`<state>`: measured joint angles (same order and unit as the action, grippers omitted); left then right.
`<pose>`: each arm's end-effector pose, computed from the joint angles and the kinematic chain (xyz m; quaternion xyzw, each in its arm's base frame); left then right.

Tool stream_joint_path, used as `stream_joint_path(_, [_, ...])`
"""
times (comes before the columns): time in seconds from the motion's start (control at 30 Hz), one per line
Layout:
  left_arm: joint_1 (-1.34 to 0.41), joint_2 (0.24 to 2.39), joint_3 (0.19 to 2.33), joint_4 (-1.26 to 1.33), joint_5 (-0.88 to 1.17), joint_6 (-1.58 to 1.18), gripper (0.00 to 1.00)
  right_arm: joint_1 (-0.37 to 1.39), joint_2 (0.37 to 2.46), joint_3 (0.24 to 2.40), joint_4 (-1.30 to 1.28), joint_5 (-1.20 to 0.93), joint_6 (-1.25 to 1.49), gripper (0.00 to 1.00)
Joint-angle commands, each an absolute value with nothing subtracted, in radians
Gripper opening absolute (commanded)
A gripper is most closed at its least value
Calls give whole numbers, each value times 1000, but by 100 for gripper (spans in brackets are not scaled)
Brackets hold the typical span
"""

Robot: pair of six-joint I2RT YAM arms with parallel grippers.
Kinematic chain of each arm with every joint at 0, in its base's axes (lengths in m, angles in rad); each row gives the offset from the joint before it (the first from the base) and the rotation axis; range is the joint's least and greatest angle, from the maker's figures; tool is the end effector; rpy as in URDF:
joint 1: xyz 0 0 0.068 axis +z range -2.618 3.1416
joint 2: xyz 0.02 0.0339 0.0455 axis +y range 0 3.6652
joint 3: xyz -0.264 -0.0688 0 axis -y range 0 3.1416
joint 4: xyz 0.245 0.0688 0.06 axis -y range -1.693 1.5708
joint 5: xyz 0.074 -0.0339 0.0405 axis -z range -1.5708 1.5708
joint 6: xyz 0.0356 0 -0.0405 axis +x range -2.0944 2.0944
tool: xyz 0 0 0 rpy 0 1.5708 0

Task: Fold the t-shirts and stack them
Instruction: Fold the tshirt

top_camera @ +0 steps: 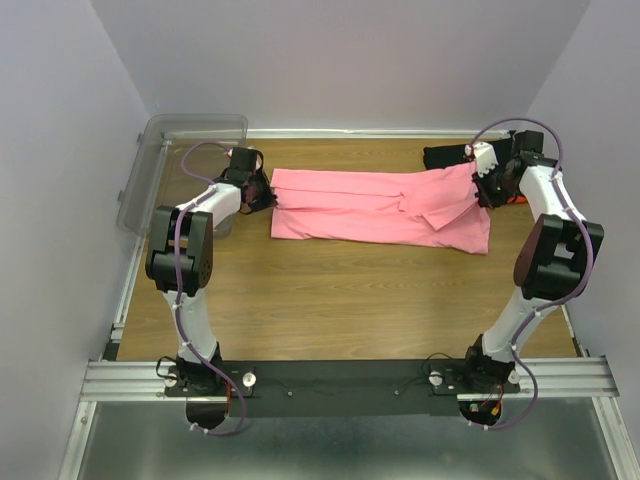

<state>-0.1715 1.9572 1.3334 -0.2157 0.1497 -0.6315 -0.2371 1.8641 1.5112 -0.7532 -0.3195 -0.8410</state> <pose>0.4192 -0.0780 0.1823 -0.1863 0.9128 -0.2036 0.3009 0.3868 -0.0820 0.2415 -0.3207 0.9064 0.0162 0.2746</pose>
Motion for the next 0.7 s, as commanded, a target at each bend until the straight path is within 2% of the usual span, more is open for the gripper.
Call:
stream_joint_path(0.0, [-167,1982,1368,-209,141,-617,0,-242,1902,1571,-749,-359,-813,1])
stream_joint_path(0.67, [-167,1993,1376,-210,141,-611,0,-192,1974,1700,-753,-357,-759,1])
